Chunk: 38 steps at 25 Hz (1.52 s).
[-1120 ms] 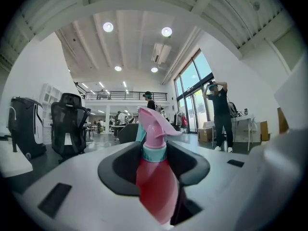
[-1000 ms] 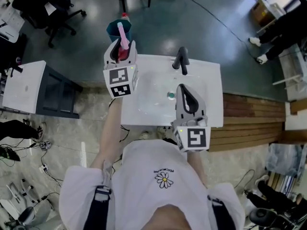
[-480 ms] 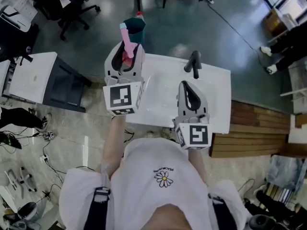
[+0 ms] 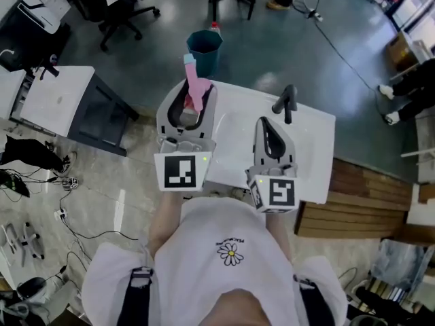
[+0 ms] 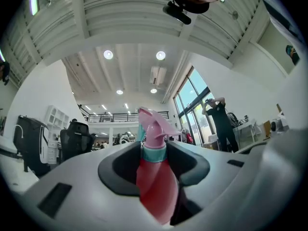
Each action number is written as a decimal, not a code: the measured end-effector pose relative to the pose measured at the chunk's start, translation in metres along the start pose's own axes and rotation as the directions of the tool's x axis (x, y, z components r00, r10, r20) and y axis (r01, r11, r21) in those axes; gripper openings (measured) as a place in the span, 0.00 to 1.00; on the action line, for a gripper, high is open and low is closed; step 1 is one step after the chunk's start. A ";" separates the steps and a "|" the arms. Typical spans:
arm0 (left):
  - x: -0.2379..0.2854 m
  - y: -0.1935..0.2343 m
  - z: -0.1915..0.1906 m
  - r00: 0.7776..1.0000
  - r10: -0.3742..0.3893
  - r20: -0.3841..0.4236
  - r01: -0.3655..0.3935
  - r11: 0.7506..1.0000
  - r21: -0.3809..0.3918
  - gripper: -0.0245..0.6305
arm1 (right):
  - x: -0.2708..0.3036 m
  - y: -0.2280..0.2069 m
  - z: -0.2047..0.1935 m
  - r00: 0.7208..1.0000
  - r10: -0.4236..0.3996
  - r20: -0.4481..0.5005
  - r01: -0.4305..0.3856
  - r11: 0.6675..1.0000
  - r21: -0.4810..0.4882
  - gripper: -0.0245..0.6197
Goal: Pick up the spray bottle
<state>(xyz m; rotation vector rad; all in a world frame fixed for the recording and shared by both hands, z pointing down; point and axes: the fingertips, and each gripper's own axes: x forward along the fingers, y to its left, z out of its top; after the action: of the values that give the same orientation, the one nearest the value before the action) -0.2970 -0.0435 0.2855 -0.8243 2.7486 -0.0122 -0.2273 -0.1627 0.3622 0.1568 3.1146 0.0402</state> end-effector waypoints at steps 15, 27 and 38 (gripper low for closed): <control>-0.034 0.007 -0.026 0.997 0.061 -0.040 -0.062 0.998 -0.021 0.32 | 0.012 0.014 -0.003 0.998 0.054 -0.014 -0.054 0.998 -0.014 0.08; -0.035 0.005 -0.022 0.999 0.043 -0.022 -0.043 0.999 -0.027 0.32 | 0.010 0.010 -0.004 0.999 0.029 -0.039 -0.031 0.999 -0.037 0.08; -0.036 0.008 -0.032 0.998 0.044 -0.039 -0.046 0.999 -0.028 0.32 | 0.015 0.014 -0.014 0.997 0.033 -0.077 -0.038 0.997 -0.071 0.08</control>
<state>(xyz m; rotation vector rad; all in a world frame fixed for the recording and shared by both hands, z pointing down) -0.2808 -0.0200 0.3250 -0.7774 2.8092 0.0207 -0.2409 -0.1475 0.3765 0.2137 3.1797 0.1629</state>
